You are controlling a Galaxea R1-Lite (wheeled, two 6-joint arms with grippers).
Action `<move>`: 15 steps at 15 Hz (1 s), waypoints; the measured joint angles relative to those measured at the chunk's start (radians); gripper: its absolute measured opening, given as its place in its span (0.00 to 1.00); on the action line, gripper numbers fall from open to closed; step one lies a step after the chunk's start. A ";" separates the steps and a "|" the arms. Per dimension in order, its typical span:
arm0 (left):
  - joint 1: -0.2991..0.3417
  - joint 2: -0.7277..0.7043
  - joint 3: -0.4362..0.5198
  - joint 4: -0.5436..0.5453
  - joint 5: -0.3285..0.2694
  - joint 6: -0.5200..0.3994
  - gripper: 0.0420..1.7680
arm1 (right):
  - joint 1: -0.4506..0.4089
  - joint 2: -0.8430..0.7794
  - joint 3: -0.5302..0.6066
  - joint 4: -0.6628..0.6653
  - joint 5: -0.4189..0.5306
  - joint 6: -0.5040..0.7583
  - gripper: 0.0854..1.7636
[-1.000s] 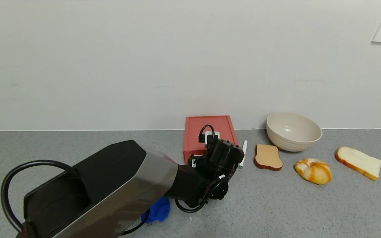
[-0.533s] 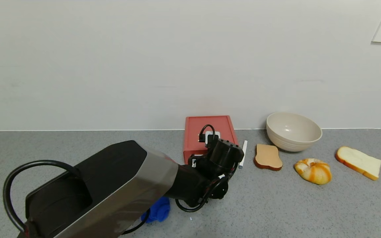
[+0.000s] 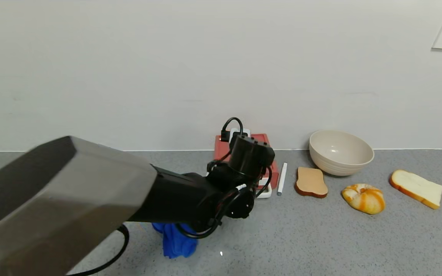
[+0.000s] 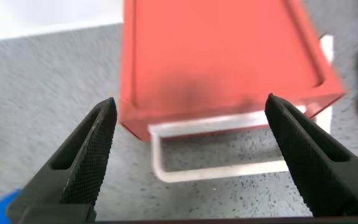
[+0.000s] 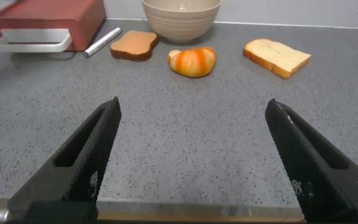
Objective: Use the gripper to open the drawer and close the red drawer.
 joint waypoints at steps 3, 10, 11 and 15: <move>0.010 -0.166 0.067 0.004 -0.095 0.106 0.97 | 0.000 0.000 0.000 0.000 0.000 0.000 0.97; 0.222 -0.610 0.233 0.174 -0.658 0.345 0.97 | 0.000 0.000 0.000 0.000 0.000 0.000 0.97; 0.281 -0.661 0.268 0.188 -0.733 0.370 0.97 | 0.000 0.000 0.000 0.000 0.000 0.000 0.97; 0.449 -0.849 0.420 0.226 -0.806 0.387 0.97 | 0.000 0.000 0.000 0.000 0.000 0.000 0.97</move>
